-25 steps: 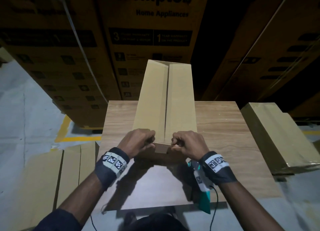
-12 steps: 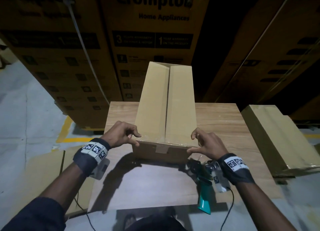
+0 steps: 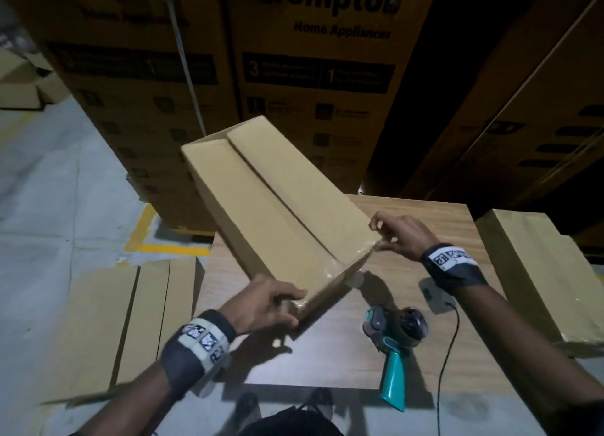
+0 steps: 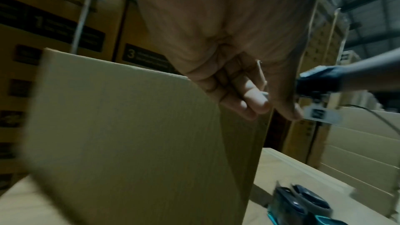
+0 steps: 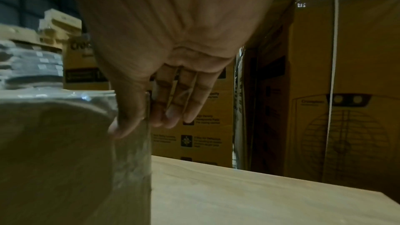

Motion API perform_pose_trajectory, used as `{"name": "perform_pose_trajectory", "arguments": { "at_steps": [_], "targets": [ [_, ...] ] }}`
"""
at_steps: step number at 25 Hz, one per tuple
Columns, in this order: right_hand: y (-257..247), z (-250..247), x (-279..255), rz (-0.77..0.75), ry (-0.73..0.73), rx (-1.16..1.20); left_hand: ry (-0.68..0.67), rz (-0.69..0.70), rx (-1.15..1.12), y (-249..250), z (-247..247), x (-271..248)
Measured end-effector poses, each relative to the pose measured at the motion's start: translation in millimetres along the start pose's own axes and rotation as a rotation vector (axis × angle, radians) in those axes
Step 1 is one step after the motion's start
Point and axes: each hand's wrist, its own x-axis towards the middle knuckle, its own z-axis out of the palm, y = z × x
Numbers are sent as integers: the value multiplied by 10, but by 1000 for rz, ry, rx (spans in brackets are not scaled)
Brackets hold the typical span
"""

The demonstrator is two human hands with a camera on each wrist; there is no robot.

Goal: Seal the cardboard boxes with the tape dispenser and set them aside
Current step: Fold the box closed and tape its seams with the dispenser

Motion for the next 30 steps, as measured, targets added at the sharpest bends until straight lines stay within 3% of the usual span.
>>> {"name": "perform_pose_trajectory", "arguments": {
  "at_steps": [5,6,7,9,11,14,17,20,25,28,30],
  "targets": [
    [-57,-113,363,235,131,-79,-58,205,128,765,358,484],
    [-146,-126,331,243,169,-59,-98,168,40,884,379,568],
    [-257,-131,248,217,235,-9,-127,190,89,918,379,612],
    [-560,-73,-27,86,357,135,-34,201,153,840,216,538],
    [-893,93,-352,-45,329,198,177,225,176,525,-47,354],
    [-1166,464,-628,-130,179,127,406,15,371,-221,-637,-118],
    [-1143,629,-602,-144,253,-4,449,-378,586,-858,-1103,-585],
    [-1008,546,-458,-55,307,-136,442,-514,602,-1136,-1125,-856],
    [-482,190,172,253,338,-79,417,-422,674,-643,-314,-629],
    [-366,224,481,422,298,255,389,-262,558,-111,286,-347],
    [-483,390,469,416,293,492,234,-118,445,133,532,-171]
  ]
}}
